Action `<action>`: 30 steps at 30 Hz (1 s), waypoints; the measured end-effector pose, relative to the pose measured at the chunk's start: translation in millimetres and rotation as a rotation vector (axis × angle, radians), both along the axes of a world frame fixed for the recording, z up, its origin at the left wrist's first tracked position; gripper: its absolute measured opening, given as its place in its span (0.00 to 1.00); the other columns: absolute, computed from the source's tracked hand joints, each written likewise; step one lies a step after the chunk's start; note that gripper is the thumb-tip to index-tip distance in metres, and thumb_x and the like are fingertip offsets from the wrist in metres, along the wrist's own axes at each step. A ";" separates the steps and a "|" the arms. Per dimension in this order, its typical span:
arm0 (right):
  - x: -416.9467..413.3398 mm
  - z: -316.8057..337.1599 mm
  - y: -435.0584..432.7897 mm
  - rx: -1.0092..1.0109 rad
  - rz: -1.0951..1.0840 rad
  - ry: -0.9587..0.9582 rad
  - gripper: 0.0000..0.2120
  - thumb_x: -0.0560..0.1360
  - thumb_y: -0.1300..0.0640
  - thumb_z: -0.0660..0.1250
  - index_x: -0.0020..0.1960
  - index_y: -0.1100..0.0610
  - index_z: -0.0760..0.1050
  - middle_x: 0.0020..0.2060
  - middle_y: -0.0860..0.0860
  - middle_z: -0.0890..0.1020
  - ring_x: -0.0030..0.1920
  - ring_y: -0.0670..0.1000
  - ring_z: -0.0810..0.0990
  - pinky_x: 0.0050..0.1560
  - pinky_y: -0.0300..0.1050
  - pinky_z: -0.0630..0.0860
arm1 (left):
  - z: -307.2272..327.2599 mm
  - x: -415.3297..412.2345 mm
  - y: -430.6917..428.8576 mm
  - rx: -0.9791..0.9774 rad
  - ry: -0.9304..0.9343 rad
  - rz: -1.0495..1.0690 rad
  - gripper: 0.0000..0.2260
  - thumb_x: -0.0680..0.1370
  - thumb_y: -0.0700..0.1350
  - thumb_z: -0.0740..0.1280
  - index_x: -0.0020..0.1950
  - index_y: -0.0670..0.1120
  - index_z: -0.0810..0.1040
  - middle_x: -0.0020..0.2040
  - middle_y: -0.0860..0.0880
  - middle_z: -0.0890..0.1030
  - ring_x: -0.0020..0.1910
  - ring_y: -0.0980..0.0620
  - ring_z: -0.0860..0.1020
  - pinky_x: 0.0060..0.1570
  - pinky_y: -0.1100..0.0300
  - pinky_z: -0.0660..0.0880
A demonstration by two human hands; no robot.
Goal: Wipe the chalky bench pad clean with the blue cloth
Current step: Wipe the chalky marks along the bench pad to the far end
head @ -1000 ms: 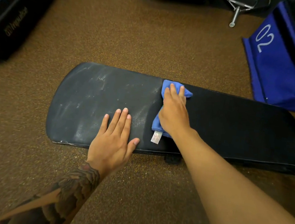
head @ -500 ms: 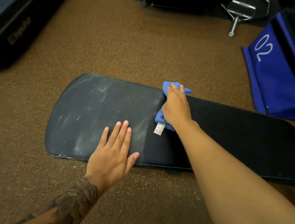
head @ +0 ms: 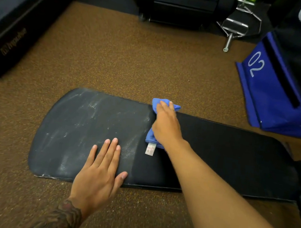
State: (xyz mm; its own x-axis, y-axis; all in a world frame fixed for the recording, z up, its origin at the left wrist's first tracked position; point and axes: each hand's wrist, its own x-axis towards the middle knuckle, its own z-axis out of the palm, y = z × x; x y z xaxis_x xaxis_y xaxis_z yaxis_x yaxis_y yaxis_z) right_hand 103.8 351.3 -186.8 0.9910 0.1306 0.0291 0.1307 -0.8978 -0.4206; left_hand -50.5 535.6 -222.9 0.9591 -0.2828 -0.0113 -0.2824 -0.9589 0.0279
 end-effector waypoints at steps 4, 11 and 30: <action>-19.7 -8.6 4.8 0.028 0.095 -0.042 0.29 0.70 0.72 0.59 0.71 0.65 0.60 0.73 0.57 0.62 0.75 0.60 0.48 0.74 0.48 0.47 | -0.8 -0.3 -1.0 0.004 -0.001 -0.013 0.31 0.81 0.58 0.47 0.72 0.36 0.66 0.75 0.39 0.64 0.74 0.41 0.62 0.70 0.41 0.58; -33.5 -5.7 -19.4 0.000 0.075 -0.025 0.29 0.73 0.72 0.56 0.74 0.62 0.57 0.75 0.53 0.56 0.76 0.56 0.45 0.74 0.48 0.50 | -2.2 0.6 0.6 -0.014 0.004 -0.009 0.31 0.82 0.59 0.45 0.71 0.36 0.68 0.73 0.39 0.66 0.73 0.41 0.63 0.69 0.41 0.59; -20.8 -4.4 -20.8 0.022 0.057 -0.009 0.28 0.71 0.72 0.55 0.71 0.64 0.61 0.74 0.55 0.60 0.76 0.56 0.49 0.72 0.41 0.48 | 2.1 1.0 -0.3 -0.005 0.008 -0.010 0.30 0.82 0.58 0.47 0.71 0.37 0.68 0.74 0.39 0.66 0.73 0.41 0.64 0.68 0.42 0.59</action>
State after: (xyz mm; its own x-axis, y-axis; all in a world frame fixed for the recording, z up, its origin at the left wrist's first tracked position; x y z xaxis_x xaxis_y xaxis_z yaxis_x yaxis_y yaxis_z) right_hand 82.9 330.5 -191.2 0.9817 0.1858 0.0413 0.1849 -0.8794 -0.4387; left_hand -49.5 535.3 -220.8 0.9562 -0.2921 -0.0176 -0.2914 -0.9560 0.0350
